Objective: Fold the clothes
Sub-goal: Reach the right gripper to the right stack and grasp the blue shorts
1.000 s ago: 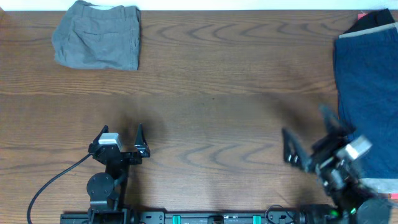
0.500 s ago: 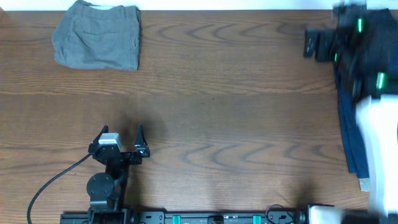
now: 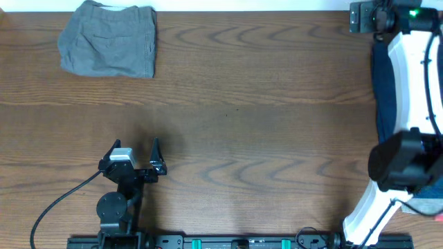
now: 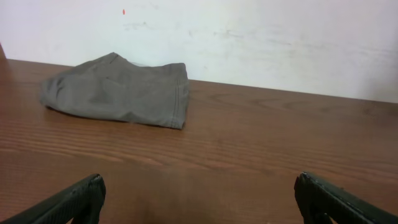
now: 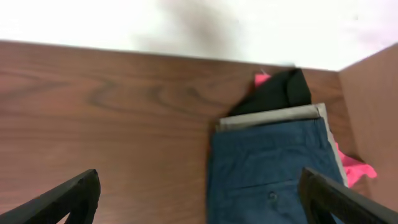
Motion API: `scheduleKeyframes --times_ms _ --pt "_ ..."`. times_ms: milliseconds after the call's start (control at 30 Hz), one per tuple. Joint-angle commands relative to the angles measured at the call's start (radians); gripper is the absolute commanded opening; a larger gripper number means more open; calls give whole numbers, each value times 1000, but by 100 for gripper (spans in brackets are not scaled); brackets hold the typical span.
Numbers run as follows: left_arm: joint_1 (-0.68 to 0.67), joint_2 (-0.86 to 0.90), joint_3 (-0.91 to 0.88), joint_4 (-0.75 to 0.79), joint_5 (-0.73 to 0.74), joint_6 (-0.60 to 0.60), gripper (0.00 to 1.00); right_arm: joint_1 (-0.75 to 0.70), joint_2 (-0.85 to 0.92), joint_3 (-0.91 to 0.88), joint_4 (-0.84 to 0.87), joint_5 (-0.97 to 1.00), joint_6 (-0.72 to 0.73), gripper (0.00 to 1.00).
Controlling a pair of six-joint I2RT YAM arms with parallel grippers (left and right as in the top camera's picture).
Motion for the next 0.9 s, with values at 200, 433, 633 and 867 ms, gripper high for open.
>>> scheduleKeyframes --times_ms 200,433,633,867 --pt "-4 -7 -17 -34 17 13 98 -66 237 8 39 202 -74 97" --pt "-4 -7 -17 -34 17 13 98 -92 335 8 58 225 -74 94" --pt "-4 -7 -17 -34 17 13 98 -96 404 8 77 226 -74 92" --pt "-4 -7 -17 -34 17 13 98 -116 439 8 86 226 -72 82"
